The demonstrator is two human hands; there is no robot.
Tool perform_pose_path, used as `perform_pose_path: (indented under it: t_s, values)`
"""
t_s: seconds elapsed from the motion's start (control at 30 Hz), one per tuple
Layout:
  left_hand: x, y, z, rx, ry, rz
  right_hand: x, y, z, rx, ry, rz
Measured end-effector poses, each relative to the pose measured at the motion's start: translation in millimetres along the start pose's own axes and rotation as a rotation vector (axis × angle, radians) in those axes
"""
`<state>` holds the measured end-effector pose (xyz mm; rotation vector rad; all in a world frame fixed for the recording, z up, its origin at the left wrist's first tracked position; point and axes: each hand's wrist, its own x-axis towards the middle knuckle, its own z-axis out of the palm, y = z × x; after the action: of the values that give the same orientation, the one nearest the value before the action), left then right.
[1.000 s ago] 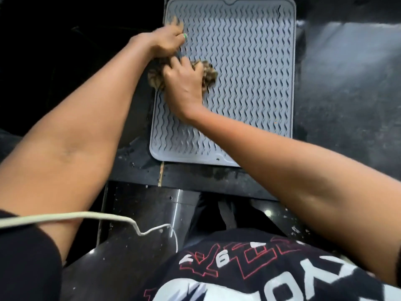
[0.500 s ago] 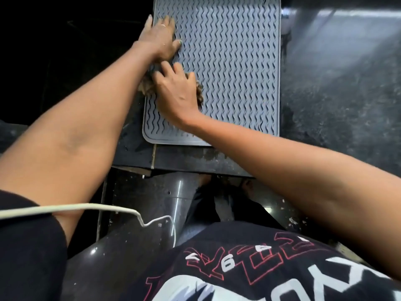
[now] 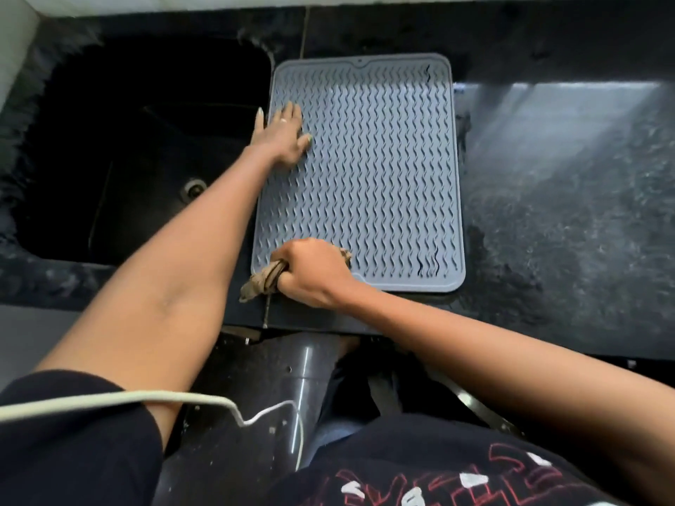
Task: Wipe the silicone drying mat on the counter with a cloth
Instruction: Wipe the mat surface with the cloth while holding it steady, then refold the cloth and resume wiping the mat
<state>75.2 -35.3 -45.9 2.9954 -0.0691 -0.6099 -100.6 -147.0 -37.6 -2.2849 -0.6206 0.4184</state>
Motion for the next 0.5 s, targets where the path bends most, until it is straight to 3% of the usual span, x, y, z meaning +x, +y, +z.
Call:
perform_pose_path:
  t_s: [0.1, 0.17, 0.3, 0.4, 0.5]
  values:
    - [-9.9, 2.2, -7.2, -0.262, 0.094, -0.035, 11.1, 5.4, -34.6, 0.464, 0.134, 0.21]
    - [-23.9, 7.8, -16.5, -0.596, 0.131, -0.028, 19.0, 12.6, -64.3, 0.704, 0.226, 0.301]
    - [-56.3, 20.7, -41.4, -1.311, -0.357, 0.086, 41.0, 33.0, -123.2, 1.028, 0.232, 0.456]
    - [-68.0, 24.8, -44.1, -1.491, -0.433, 0.167, 43.6, 42.1, -144.3, 1.194, 0.193, 0.489]
    - [-71.6, 34.2, -42.2, -1.448, -0.244, 0.125, 45.7, 47.5, -150.2, 1.198, 0.285, 0.442]
